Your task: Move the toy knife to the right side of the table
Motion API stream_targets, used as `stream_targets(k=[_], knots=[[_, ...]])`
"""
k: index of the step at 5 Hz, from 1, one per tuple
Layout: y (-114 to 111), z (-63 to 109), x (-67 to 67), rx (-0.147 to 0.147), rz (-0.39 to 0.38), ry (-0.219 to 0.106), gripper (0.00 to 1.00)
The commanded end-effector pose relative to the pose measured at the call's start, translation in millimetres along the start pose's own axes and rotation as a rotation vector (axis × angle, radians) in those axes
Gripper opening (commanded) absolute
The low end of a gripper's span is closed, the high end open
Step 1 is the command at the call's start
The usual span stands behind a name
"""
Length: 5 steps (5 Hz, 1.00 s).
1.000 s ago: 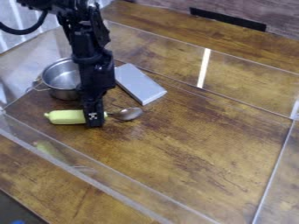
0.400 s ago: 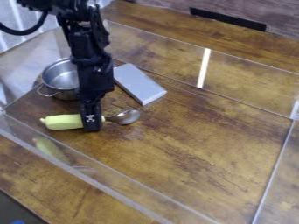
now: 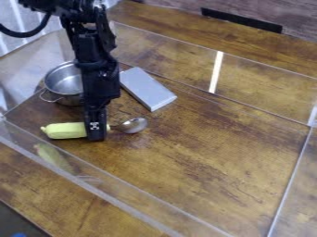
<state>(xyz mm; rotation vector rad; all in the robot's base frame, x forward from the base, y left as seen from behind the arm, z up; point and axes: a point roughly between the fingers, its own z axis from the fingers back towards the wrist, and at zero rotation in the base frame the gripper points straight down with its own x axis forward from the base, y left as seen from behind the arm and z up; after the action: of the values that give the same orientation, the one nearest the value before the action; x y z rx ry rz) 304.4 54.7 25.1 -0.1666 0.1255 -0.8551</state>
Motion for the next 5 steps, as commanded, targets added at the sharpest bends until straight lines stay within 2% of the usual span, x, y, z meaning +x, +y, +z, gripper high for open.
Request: stream_targets(k=[1, 5], knots=[[4, 31.0, 9.8, 0.084, -0.024, -0.036, 0.00], [3, 49.6, 11.4, 0.103, -0.020, -0.027, 0.00]])
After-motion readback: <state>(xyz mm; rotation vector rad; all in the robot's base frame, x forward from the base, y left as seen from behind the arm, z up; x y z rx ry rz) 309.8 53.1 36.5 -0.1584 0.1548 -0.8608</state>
